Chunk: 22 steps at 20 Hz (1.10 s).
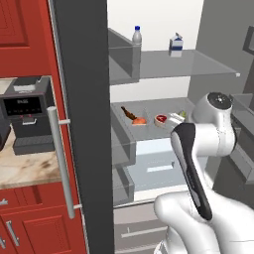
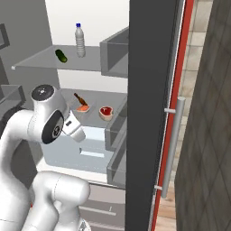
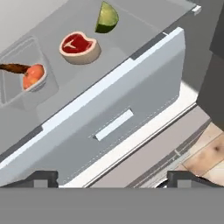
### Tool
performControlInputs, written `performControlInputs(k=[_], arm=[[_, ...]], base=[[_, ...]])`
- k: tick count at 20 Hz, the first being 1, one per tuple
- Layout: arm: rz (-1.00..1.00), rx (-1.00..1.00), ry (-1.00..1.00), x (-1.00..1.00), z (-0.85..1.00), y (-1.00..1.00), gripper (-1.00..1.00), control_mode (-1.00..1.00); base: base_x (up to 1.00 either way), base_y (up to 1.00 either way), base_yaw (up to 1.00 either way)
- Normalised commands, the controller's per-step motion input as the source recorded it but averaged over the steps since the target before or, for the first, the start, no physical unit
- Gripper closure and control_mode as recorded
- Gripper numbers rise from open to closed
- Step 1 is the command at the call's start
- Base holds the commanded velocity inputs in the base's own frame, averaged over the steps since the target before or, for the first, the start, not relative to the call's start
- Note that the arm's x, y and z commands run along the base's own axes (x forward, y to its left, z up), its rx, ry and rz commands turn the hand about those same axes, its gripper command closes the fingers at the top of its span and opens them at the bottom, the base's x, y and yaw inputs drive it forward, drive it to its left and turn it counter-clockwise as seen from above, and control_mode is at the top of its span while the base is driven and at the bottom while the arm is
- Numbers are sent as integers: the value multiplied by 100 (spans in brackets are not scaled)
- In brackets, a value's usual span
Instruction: Place the tupperware on the second highest shelf of the fridge. Make space for the tupperware among the existing items by rearranging them on the shelves if needed. Close the fridge door when finished.
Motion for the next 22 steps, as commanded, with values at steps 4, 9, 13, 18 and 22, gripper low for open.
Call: performControlInputs(k=[4, 9, 13, 18, 22], arm=[[49, -43, -5, -100, 38, 13, -100, -100], [16, -6, -11, -44, 44, -4, -100, -100], [0, 0, 0, -23, 0, 0, -100, -100], [0, 0, 0, 0, 0, 0, -100, 100], [0, 0, 0, 0, 0, 0, -100, 100]], base=[[0, 0, 0], [0, 0, 0], [0, 0, 0], [-63, 0, 0], [-64, 0, 0]])
